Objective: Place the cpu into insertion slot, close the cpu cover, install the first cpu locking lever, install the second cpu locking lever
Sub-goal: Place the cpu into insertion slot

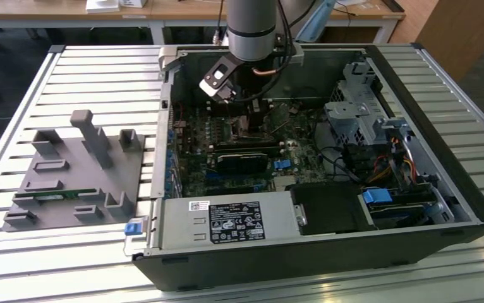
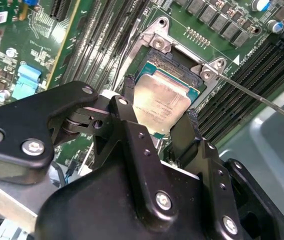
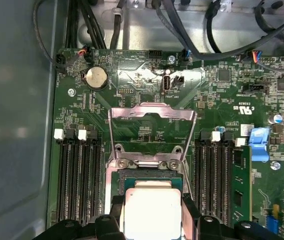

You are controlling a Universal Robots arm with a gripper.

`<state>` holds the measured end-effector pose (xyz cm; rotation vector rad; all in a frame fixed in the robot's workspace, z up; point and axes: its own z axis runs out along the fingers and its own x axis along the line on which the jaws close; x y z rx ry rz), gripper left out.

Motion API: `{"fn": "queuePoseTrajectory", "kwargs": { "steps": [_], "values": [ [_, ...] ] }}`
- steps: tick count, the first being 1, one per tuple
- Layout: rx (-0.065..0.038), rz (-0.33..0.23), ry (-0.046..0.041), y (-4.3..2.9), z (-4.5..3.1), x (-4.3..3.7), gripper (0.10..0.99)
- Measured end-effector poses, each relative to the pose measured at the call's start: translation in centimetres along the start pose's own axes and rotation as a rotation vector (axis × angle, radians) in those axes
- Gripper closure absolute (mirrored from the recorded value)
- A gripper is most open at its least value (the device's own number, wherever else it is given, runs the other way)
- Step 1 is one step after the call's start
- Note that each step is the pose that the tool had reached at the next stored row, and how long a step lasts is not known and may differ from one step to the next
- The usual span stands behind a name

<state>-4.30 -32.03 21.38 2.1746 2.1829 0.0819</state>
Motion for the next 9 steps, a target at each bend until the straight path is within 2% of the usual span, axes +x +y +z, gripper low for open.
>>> {"fn": "queuePoseTrajectory", "kwargs": {
  "steps": [9],
  "values": [
    [0.0, 0.006, -0.0003, -0.21, 0.74, 0.03, 0.549]
  ]
}}
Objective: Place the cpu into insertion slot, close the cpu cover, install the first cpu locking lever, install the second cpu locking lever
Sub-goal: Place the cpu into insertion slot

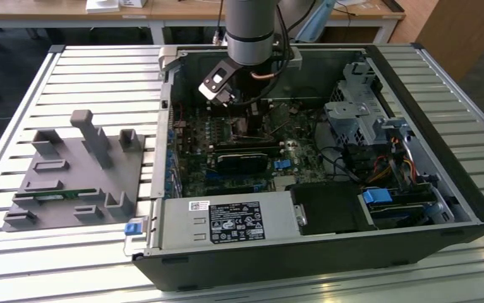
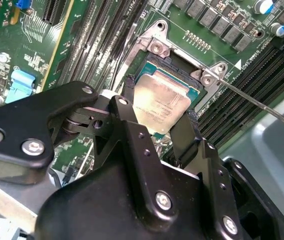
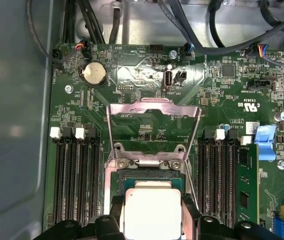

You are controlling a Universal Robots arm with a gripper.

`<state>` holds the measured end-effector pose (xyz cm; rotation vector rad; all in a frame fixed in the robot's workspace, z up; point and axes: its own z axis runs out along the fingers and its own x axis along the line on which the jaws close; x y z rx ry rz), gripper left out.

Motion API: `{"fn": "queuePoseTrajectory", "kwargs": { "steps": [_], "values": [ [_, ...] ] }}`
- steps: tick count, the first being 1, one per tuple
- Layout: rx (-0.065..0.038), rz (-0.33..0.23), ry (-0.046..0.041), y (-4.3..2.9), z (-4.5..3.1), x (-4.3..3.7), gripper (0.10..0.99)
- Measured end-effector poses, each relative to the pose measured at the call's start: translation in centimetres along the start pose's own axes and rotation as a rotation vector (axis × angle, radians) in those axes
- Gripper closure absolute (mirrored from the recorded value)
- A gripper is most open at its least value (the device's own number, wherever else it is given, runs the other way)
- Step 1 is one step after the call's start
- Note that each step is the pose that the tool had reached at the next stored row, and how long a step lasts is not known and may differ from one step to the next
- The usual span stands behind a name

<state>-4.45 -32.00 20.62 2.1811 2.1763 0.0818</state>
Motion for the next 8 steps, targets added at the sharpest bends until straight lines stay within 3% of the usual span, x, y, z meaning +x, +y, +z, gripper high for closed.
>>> {"fn": "queuePoseTrajectory", "kwargs": {
  "steps": [8],
  "values": [
    [0.0, 0.003, -0.0003, -0.05, 0.6, 0.01, 0.549]
  ]
}}
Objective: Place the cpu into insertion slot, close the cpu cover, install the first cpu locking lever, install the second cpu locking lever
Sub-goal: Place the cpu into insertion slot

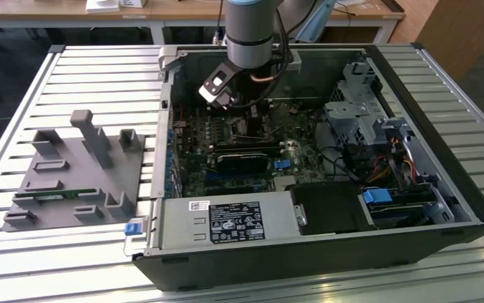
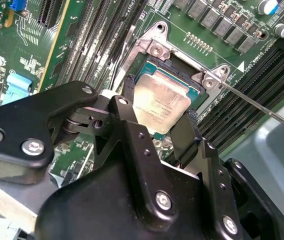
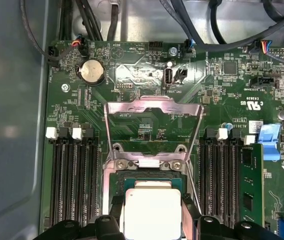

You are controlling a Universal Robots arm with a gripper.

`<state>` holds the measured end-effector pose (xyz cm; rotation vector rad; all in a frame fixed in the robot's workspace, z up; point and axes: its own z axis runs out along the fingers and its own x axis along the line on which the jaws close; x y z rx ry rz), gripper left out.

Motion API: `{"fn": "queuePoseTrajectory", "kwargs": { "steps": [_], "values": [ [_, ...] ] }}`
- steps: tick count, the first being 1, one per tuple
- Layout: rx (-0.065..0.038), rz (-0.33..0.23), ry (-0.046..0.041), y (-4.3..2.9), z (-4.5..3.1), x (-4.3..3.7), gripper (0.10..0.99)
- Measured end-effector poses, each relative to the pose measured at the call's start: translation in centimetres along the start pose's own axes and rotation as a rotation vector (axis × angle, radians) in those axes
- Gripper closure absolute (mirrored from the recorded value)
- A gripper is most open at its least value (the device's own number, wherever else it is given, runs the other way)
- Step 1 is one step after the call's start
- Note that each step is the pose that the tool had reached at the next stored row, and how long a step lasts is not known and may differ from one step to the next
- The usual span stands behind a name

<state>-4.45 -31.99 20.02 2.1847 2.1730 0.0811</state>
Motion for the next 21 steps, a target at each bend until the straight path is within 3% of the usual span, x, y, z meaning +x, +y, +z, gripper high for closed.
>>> {"fn": "queuePoseTrajectory", "kwargs": {
  "steps": [21],
  "values": [
    [0.005, 0.0, -0.0001, 0.09, 0.76, 0.25, 0.549]
  ]
}}
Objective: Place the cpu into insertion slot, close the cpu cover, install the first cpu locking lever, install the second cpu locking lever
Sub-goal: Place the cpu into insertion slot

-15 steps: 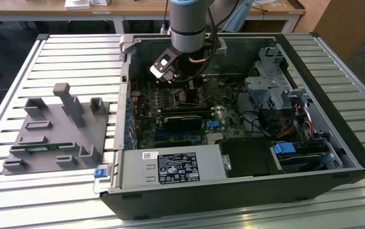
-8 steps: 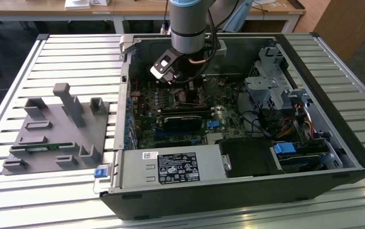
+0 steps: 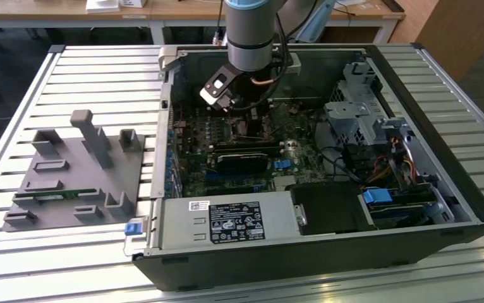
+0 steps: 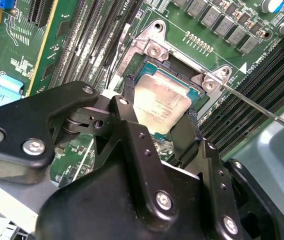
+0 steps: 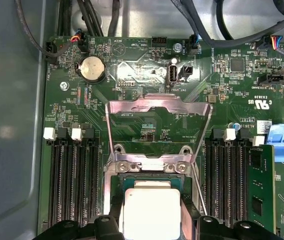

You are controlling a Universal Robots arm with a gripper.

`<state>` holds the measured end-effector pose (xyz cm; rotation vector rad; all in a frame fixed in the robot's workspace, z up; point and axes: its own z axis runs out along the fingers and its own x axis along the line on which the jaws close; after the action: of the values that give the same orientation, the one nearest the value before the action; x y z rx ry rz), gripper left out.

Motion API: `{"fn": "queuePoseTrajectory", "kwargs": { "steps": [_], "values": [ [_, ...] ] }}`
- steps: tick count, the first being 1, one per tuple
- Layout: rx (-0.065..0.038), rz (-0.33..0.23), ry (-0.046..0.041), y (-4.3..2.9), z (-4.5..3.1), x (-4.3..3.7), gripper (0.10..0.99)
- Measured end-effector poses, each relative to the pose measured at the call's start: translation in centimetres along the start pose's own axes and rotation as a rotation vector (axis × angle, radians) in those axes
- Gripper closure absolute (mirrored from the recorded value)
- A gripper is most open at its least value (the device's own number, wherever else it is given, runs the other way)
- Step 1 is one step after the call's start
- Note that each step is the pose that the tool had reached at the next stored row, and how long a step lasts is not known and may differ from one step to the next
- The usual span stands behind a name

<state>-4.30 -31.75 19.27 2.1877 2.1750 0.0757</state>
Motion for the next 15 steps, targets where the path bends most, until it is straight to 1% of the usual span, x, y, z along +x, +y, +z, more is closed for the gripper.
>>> {"fn": "queuePoseTrajectory", "kwargs": {
  "steps": [7, 8, 11, 13, 15],
  "values": [
    [0.0, 0.0, 0.0004, 0.0, 0.01, 0.01, 0.537],
    [0.0, 0.0, 0.0003, 0.0, 0.01, 0.0, 0.475],
    [0.0, 0.0, 0.0001, 0.0, 0.0, 0.0, 0.475],
    [0.0, 0.0, -0.0001, 0.01, -0.12, 0.0, 0.475],
    [0.0, 0.0, -0.0001, 0.03, -0.41, 0.0, 0.475]
  ]
}}
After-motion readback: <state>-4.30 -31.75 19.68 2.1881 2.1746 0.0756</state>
